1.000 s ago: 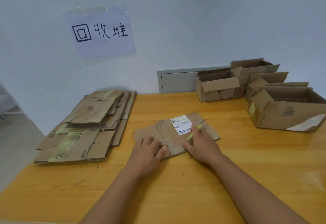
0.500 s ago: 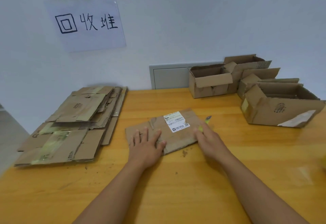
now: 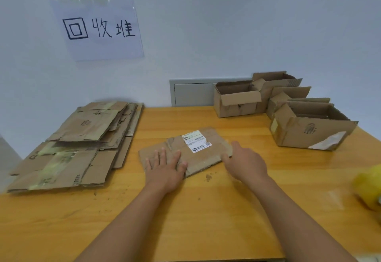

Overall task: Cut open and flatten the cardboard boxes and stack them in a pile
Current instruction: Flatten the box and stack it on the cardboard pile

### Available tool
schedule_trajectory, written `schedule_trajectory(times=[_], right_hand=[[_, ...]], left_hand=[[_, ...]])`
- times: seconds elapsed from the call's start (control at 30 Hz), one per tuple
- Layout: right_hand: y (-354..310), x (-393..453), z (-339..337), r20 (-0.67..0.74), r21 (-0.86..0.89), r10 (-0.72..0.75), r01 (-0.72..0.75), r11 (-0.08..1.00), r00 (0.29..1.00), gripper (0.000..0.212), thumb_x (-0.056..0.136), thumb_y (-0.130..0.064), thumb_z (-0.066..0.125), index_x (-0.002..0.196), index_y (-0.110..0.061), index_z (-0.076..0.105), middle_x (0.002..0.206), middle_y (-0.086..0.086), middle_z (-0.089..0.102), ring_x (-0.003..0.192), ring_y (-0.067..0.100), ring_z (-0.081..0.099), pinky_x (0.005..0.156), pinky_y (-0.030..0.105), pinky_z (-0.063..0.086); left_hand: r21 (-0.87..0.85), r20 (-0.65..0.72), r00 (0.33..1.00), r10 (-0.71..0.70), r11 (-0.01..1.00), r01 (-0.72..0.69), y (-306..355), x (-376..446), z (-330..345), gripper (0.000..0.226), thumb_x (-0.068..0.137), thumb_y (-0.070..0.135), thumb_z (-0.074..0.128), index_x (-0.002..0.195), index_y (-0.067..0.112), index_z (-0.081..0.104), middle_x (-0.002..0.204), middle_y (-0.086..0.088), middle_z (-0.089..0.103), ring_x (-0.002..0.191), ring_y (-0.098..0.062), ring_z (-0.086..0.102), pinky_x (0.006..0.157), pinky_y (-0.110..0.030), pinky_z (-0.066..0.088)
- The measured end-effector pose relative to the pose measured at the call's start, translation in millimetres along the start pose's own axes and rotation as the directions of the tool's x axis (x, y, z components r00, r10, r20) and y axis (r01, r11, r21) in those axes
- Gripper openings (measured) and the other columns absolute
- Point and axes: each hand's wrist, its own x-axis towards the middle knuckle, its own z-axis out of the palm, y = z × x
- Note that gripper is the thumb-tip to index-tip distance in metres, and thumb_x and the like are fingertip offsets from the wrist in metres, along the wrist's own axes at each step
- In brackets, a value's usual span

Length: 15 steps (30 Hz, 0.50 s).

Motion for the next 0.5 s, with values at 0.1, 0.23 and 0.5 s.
schedule_trajectory(times=[0.1,0.23,0.5], right_hand=[[-24,30,14,0.119,0.014,-0.206,0.205,0.979,0.971,0.061,0.098,-0.053,0.038,0.153,-0.027,0.027,0.155,0.007,0.037,0.142,0.03,0.029,0.112,0.046,0.027],[-33,63,49,0.321,-0.063,-0.287,0.323,0.944,0.902,0.073,0.095,-0.07,0.028,0.157,-0.041,0.004,0.167,-0.003,-0.009,0.152,0.027,-0.015,0.121,0.051,-0.01],[-23,71,73,0.314,-0.064,-0.263,0.297,0.953,0.912,0.076,0.088,-0.081,0.015,0.155,-0.048,0.0,0.165,-0.011,-0.014,0.151,0.022,-0.018,0.12,0.051,-0.013]], left_hand=[[0.007,0.0,0.999,0.038,0.999,-0.038,-2,1,0,0.06,0.097,0.068,0.012,0.153,0.049,0.003,0.164,0.0,-0.017,0.149,-0.022,-0.024,0.118,-0.048,-0.017],[0.016,0.014,0.997,0.074,0.997,-0.074,-7,4,0,0.06,0.096,0.068,0.013,0.153,0.05,0.003,0.164,0.003,-0.015,0.15,-0.02,-0.02,0.119,-0.048,-0.015],[0.03,0.017,0.994,0.106,0.994,-0.106,-6,9,-1,0.061,0.097,0.067,0.021,0.153,0.049,0.006,0.164,0.007,-0.015,0.15,-0.027,-0.018,0.118,-0.051,-0.014]])
